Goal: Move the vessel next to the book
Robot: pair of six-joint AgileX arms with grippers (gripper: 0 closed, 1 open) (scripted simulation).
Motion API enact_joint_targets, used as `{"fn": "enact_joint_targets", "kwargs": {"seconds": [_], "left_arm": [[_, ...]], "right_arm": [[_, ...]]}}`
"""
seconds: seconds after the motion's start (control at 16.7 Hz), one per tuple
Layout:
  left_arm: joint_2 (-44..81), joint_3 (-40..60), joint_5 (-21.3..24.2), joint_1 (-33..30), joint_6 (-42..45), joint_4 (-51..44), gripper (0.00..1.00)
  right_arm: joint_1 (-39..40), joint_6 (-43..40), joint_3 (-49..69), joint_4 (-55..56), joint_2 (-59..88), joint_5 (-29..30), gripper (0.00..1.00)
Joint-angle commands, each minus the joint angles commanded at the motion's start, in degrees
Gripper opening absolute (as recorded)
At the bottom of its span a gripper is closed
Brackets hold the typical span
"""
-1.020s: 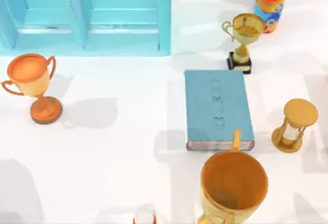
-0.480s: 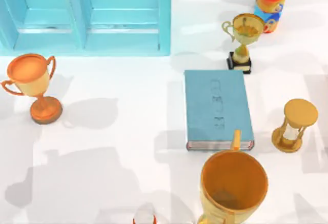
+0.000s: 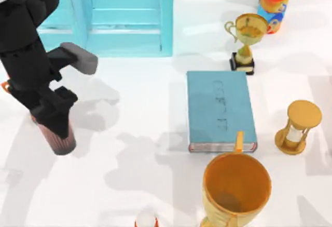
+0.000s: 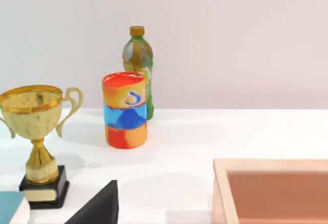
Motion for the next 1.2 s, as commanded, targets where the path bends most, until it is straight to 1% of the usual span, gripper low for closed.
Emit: {"fn": "enact_joint_targets", "kwargs": {"seconds": [0.18,0.3,0.48,0.66,0.84,0.96,1.08,1.2], "left_arm": [[6.2,8.7,0.2,-7.9,-18.4,-2.3,0.0],[9.8,14.6,-0.5,-12.1,-29.5,-3.0,0.0],[14.3,22.7,-2.6,-16.9,-44.7,-3.2,0.0],[17.3,29.3,-5.6,-20.1,-57.1,-2.9,0.0],[19.0,34.1,-8.7,-21.9,-65.7,-2.3,0.0],[19.7,36.2,-10.5,-22.5,-69.7,-1.9,0.0],[20.1,37.6,-11.7,-22.8,-72.1,-1.6,0.0],[20.3,38.0,-12.0,-22.8,-72.7,-1.4,0.0]], "right_arm": [[0.0,0.0,0.0,0.0,0.0,0.0,1.0],[0.0,0.0,0.0,0.0,0.0,0.0,1.0],[0.0,0.0,0.0,0.0,0.0,0.0,1.0],[0.0,0.0,0.0,0.0,0.0,0.0,1.0],[0.0,0.0,0.0,0.0,0.0,0.0,1.0],[0.0,0.0,0.0,0.0,0.0,0.0,1.0],[0.0,0.0,0.0,0.0,0.0,0.0,1.0],[0.0,0.0,0.0,0.0,0.0,0.0,1.0]]}}
